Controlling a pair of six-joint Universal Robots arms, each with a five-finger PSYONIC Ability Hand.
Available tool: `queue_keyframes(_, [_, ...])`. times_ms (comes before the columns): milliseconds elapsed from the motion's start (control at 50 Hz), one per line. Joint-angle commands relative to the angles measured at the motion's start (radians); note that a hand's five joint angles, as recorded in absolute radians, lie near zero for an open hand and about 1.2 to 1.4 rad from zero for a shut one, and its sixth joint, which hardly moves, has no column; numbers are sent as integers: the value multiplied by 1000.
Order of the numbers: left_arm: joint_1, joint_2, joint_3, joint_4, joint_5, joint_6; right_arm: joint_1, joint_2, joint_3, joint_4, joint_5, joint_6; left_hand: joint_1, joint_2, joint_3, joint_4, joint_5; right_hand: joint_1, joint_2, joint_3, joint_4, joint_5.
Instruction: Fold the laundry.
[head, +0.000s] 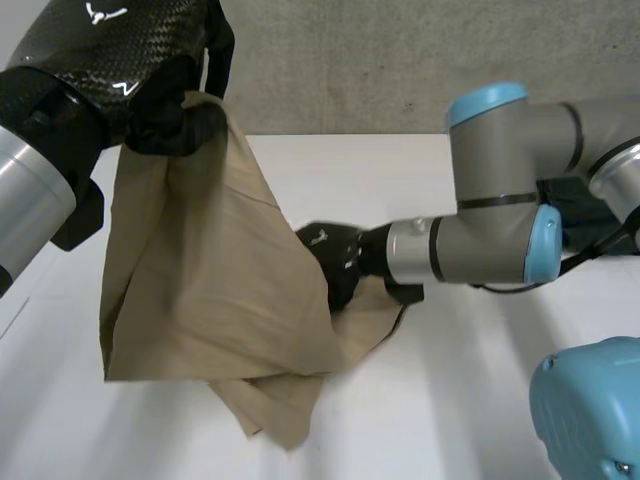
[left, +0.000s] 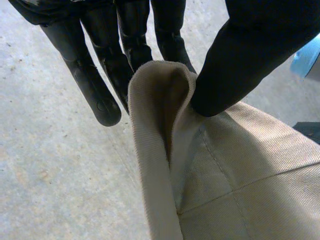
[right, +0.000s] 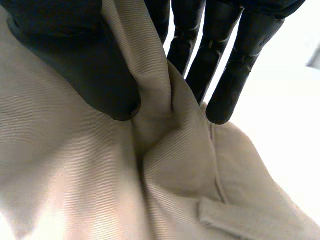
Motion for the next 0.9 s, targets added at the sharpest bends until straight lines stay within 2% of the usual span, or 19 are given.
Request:
queue_keyframes(20, [21, -2, 0, 43, -1, 0, -119, -126, -26, -169, 210, 176, 246, 197, 204, 193, 243, 488, 217, 225, 210, 254])
queue_keyframes(40, [27, -2, 0, 46, -1, 0, -143, -163, 9, -195, 240, 182, 246, 197, 204, 193, 243, 488, 217, 225, 210, 254])
queue_keyframes(140, [41, -2, -2, 48, -1, 0, -183, -321, 189, -277, 271, 188, 246, 197, 204, 193, 243, 488, 217, 225, 210, 254])
queue_keyframes(240, [42, -2, -8, 49, -3, -3, -248, -595, 486, -428, 322, 174, 246, 197, 204, 193, 243, 488, 217, 225, 210, 254])
queue_keyframes(320, [41, -10, -11, 49, -4, -5, -268, -761, 630, -458, 334, 163, 246, 197, 204, 193, 243, 488, 217, 225, 210, 254])
queue_keyframes(480, [41, -18, 54, 52, -26, -26, -272, -977, 749, -453, 392, 119, 246, 197, 204, 193, 243, 488, 217, 225, 210, 254])
queue_keyframes(560, [38, -1, 122, 52, -76, -74, -266, -1066, 738, -440, 437, 101, 246, 197, 204, 193, 243, 488, 217, 225, 210, 254])
queue_keyframes(660, [38, 10, 176, 48, -102, -86, -266, -1125, 698, -400, 443, 99, 246, 197, 204, 193, 243, 488, 217, 225, 210, 254])
queue_keyframes(760, [41, -2, 170, 37, -104, -88, -256, -1123, 674, -349, 448, 94, 246, 197, 204, 193, 243, 488, 217, 225, 210, 254])
queue_keyframes(840, [42, -41, 134, 35, -101, -86, -236, -1068, 666, -340, 451, 71, 246, 197, 204, 193, 243, 488, 217, 225, 210, 254])
queue_keyframes(900, [44, -131, 123, 38, -99, -86, -196, -957, 640, -338, 480, 32, 246, 197, 204, 193, 243, 488, 217, 225, 210, 254])
